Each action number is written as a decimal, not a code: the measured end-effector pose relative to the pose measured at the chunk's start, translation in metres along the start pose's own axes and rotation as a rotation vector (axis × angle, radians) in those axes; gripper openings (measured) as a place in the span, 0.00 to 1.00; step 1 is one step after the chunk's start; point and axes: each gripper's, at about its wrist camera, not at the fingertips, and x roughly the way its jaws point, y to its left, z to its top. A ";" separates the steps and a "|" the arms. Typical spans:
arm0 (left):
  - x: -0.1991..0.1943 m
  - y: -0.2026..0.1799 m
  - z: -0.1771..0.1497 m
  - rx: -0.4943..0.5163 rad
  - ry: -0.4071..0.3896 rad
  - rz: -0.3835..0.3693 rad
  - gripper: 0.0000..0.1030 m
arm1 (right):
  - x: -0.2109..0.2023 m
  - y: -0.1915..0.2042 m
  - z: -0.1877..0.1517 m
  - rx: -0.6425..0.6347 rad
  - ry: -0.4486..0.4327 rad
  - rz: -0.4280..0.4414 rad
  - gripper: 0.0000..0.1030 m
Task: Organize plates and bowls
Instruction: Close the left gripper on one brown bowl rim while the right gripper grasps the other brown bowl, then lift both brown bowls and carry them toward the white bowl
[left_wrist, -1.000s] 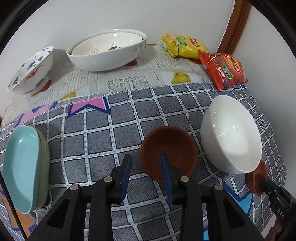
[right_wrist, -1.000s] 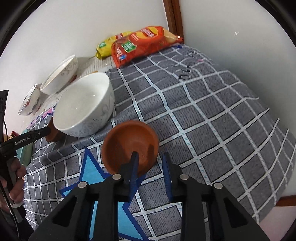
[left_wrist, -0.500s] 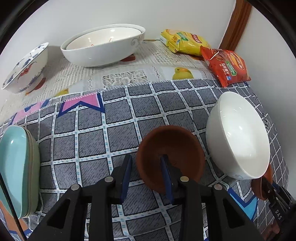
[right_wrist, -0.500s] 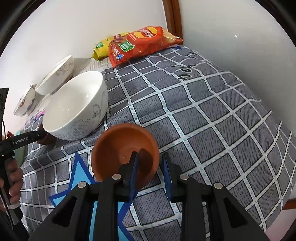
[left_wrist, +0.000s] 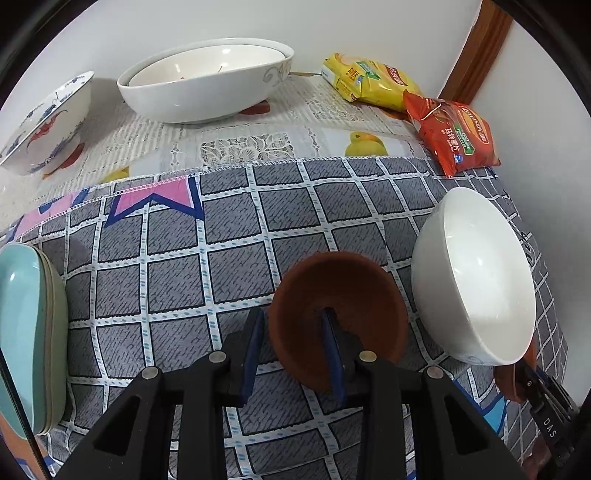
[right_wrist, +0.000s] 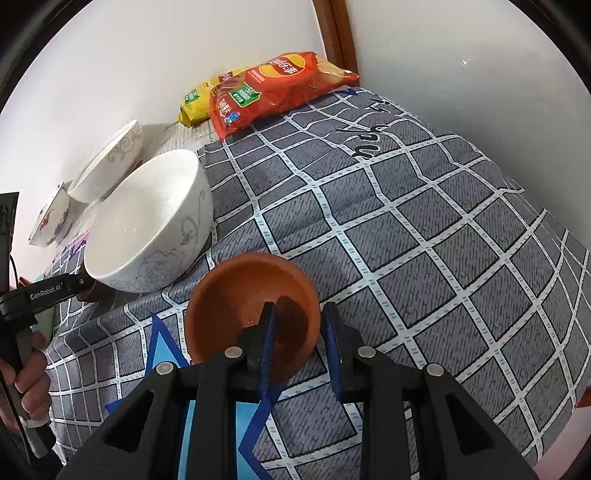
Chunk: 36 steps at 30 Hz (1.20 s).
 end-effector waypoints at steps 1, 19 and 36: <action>0.000 0.000 0.000 -0.002 -0.002 -0.007 0.24 | 0.000 0.001 -0.001 -0.003 -0.004 -0.007 0.24; -0.028 -0.006 -0.005 0.006 -0.028 -0.073 0.07 | -0.014 0.003 -0.001 0.067 -0.039 0.051 0.09; -0.106 0.007 -0.029 -0.012 -0.125 -0.075 0.07 | -0.084 0.027 -0.004 0.028 -0.135 0.075 0.09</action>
